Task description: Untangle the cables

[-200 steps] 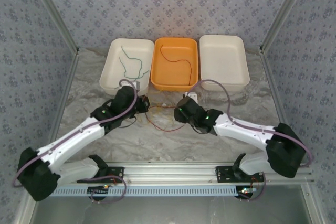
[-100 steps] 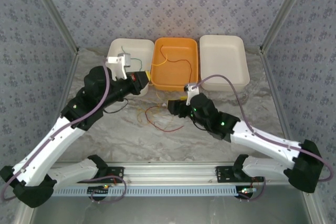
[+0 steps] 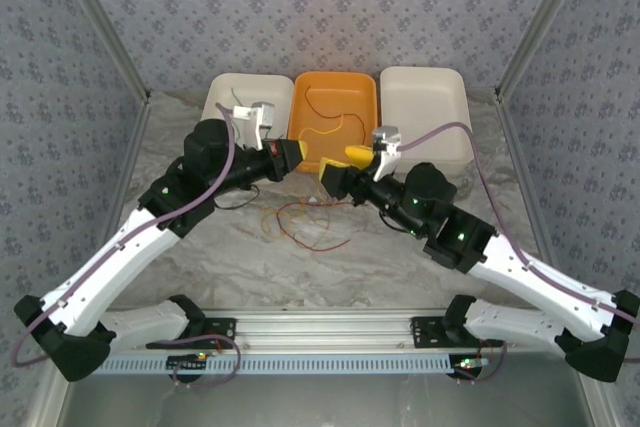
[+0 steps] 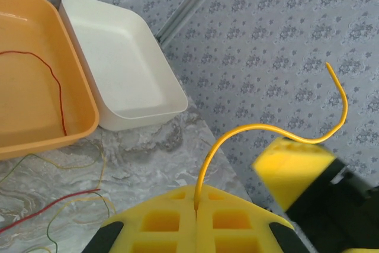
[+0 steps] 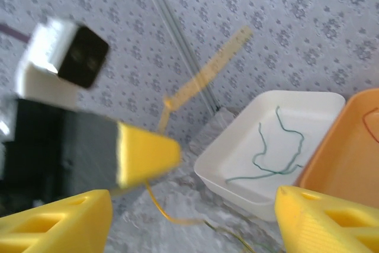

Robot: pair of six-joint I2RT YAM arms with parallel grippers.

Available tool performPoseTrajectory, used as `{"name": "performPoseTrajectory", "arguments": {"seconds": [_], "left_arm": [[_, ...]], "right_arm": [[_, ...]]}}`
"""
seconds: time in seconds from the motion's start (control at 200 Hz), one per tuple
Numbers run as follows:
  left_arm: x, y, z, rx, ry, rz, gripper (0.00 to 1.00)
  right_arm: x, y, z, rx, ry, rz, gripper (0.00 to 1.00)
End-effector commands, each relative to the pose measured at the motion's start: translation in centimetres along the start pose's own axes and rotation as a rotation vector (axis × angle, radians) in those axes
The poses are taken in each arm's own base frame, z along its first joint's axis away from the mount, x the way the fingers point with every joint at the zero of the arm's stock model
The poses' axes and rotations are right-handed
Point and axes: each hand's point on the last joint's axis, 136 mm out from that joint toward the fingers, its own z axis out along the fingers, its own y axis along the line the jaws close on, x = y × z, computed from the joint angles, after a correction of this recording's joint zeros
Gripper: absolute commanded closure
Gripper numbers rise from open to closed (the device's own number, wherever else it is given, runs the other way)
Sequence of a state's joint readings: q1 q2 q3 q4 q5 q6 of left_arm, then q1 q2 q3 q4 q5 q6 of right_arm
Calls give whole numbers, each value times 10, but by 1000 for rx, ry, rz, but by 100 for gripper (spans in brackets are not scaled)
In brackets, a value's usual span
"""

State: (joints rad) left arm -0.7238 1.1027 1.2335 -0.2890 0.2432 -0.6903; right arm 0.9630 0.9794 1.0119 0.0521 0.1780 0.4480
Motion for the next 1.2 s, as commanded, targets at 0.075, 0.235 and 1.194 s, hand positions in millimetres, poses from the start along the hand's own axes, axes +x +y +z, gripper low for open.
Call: {"name": "performPoseTrajectory", "arguments": {"seconds": [0.075, 0.235, 1.194], "left_arm": [[-17, -26, -3, 87, -37, 6, 100], [-22, -38, -5, 114, -25, 6, 100], [-31, -53, -6, 147, -48, -10, 56]], "right_arm": [[24, -1, 11, 10, 87, -60, 25], [31, -5, 5, -30, 87, -222, 17], [-9, -6, 42, 59, 135, -265, 100]]}}
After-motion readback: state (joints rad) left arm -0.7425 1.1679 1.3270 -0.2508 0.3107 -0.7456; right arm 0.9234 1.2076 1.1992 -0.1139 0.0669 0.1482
